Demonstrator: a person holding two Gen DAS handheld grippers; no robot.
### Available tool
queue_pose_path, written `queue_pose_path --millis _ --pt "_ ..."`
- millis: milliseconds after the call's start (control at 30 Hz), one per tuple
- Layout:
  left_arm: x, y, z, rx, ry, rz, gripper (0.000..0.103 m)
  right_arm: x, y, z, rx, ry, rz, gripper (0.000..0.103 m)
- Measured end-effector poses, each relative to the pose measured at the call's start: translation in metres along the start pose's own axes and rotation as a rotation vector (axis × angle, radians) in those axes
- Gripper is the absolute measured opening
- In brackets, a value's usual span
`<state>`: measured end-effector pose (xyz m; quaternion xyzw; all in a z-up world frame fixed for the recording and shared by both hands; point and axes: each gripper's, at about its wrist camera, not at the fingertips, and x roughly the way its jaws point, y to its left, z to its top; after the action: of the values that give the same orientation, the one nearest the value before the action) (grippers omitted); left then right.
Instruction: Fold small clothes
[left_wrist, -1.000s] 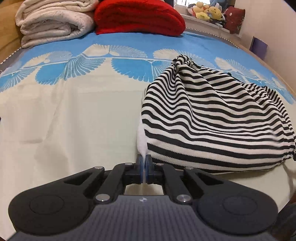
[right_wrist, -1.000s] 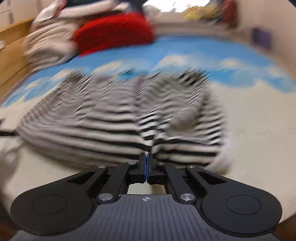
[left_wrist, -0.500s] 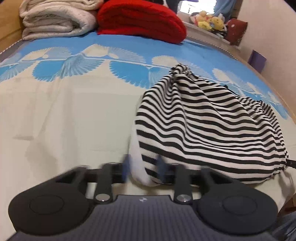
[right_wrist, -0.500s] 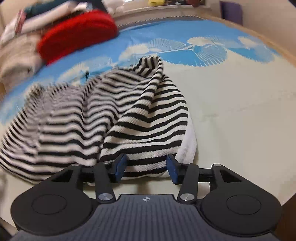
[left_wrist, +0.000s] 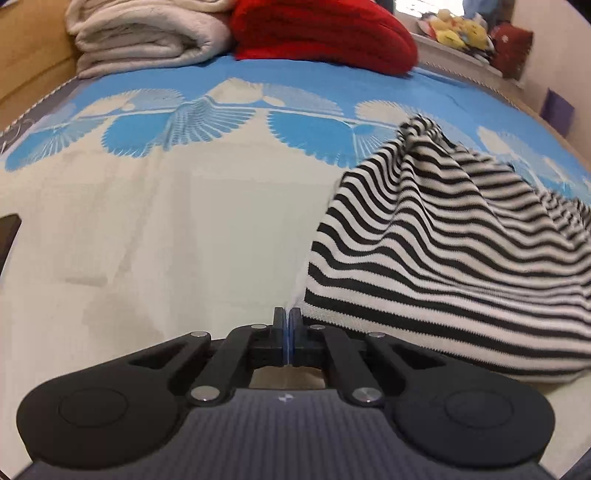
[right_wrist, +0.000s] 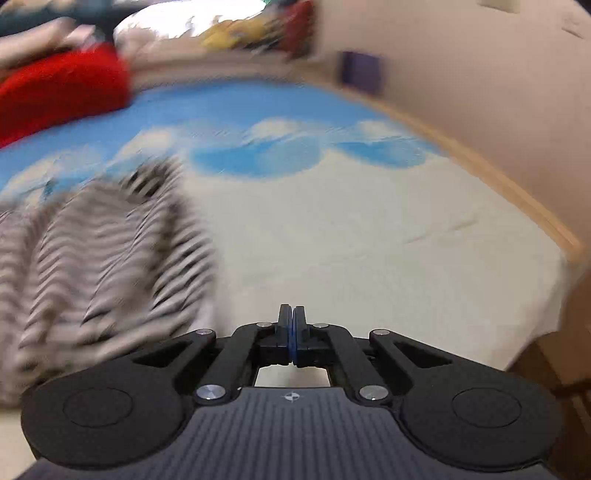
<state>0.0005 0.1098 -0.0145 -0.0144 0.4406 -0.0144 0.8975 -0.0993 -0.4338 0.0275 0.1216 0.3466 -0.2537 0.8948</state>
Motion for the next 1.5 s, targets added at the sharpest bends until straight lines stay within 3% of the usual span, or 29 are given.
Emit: queue_pose_path --millis 100,133,167,233,300,333,367,433,500,600,700,733,767,800,833,867,933,1033,1133,1333,1500 --pt "-0.003 -0.01 -0.004 0.043 -0.005 0.002 0.001 0.008 -0.026 -0.002 0.24 0.097 0.199 0.004" --pt "-0.002 -0.013 -0.005 0.058 -0.005 0.009 0.001 0.011 -0.024 -0.005 0.259 0.133 0.254 0.014" --pt "-0.002 -0.015 -0.006 0.059 -0.002 0.01 0.001 0.013 -0.018 -0.007 0.236 0.16 0.271 0.042" --pt "-0.001 -0.014 -0.006 0.045 0.005 0.009 0.001 0.015 0.002 -0.013 0.144 0.179 0.272 0.066" --pt "0.0 -0.012 -0.005 0.028 0.012 0.005 0.001 0.021 0.018 -0.017 0.079 0.204 0.304 0.063" --pt "0.001 -0.011 -0.004 0.027 0.009 0.013 0.001 0.023 0.024 -0.017 0.05 0.2 0.322 0.025" --pt "0.001 -0.01 -0.003 0.03 0.007 0.023 0.001 0.023 0.032 -0.015 -0.006 0.185 0.31 0.004" --pt "-0.001 -0.006 -0.002 0.028 0.0 0.056 0.0 0.011 0.041 -0.011 -0.099 0.107 0.254 0.004" --pt "0.002 0.001 -0.002 0.059 -0.012 0.205 0.0 0.009 0.034 -0.002 -0.076 0.072 0.206 0.004" --pt "0.001 0.023 -0.001 -0.046 0.017 0.108 0.0 0.021 0.014 0.005 -0.013 0.089 0.094 0.004" --pt "-0.003 0.027 -0.004 -0.072 0.013 0.058 0.003 0.03 0.001 0.003 0.098 0.161 0.142 0.012" --pt "-0.005 0.027 -0.003 -0.093 0.014 0.032 0.013 0.03 -0.005 0.002 0.155 0.178 0.142 0.026" --pt "-0.008 0.026 -0.002 -0.106 0.011 0.008 0.031 0.025 -0.011 0.0 0.221 0.185 0.139 0.045" --pt "-0.012 0.022 -0.002 -0.114 0.0 -0.016 0.041 0.021 -0.021 -0.001 0.306 0.182 0.142 0.054" --pt "-0.017 0.016 -0.001 -0.114 -0.012 -0.032 0.062 0.017 -0.031 -0.005 0.389 0.179 0.16 0.067" --pt "-0.02 0.011 -0.002 -0.107 -0.023 -0.035 0.076 0.013 -0.043 -0.008 0.483 0.181 0.197 0.072" --pt "-0.027 -0.007 -0.003 -0.069 -0.052 -0.027 0.086 0.014 -0.062 -0.017 0.643 0.207 0.273 0.076" --pt "-0.032 -0.033 -0.006 -0.02 -0.066 -0.018 0.087 0.029 -0.058 -0.025 0.754 0.279 0.351 0.078" --pt "-0.03 -0.055 -0.01 0.015 -0.044 -0.025 0.088 0.04 -0.041 -0.018 0.73 0.306 0.413 0.082" --pt "-0.019 -0.08 -0.015 0.095 -0.019 -0.032 0.088 0.053 -0.023 -0.012 0.697 0.343 0.388 0.086" --pt "-0.007 -0.077 -0.012 0.075 0.011 -0.042 0.09 0.067 -0.019 -0.01 0.735 0.336 0.386 0.087"
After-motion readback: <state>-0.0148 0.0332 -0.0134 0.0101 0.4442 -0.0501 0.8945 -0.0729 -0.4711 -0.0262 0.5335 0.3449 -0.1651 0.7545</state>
